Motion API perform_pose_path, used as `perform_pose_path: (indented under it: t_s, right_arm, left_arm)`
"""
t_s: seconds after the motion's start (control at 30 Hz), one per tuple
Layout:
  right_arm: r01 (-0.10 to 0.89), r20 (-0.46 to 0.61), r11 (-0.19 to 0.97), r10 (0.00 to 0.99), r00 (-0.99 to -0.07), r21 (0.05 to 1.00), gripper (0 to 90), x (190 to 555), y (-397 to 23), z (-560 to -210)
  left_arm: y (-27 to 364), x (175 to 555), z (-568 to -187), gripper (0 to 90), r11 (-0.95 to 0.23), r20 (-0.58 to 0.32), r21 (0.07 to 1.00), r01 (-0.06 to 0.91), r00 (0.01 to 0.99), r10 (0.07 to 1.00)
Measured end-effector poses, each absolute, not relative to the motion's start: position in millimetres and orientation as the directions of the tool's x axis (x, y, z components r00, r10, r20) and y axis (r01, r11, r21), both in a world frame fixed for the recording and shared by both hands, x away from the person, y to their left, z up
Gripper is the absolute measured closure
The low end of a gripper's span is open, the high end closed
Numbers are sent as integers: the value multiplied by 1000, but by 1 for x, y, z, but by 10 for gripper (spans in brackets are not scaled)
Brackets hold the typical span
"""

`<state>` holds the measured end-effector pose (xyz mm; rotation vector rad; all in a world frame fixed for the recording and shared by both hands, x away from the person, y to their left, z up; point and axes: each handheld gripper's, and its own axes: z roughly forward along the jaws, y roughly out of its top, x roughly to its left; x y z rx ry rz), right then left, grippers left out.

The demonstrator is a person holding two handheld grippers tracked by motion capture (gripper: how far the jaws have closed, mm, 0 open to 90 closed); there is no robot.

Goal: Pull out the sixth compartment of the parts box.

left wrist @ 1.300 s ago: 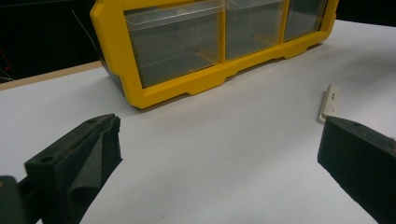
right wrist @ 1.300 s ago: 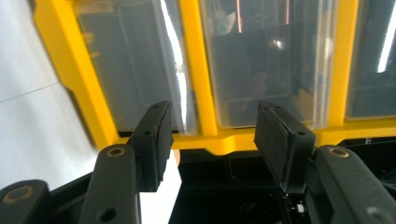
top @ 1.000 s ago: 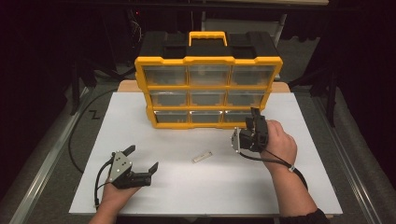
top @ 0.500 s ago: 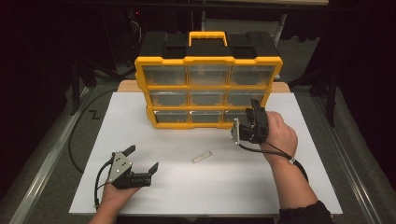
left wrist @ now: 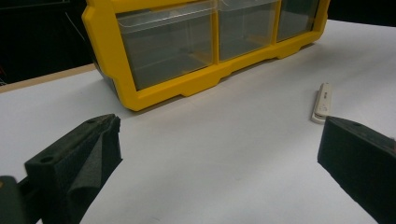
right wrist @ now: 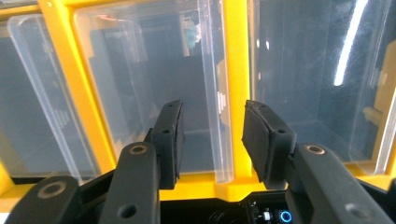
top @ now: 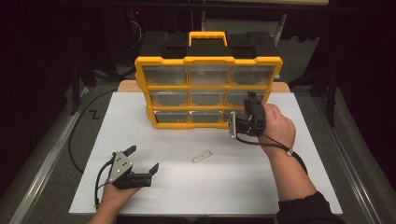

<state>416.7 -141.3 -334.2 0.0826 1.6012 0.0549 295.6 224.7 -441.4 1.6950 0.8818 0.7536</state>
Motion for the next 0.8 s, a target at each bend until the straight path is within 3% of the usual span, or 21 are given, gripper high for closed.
perform_pose_path:
  t_s: [0.8]
  right_arm:
    - [25, -1000, 1000, 7, -23, 6, 719, 430, -140, -332]
  left_arm:
    - [226, 296, -441, 3, -194, 57, 960, 199, 542, 839]
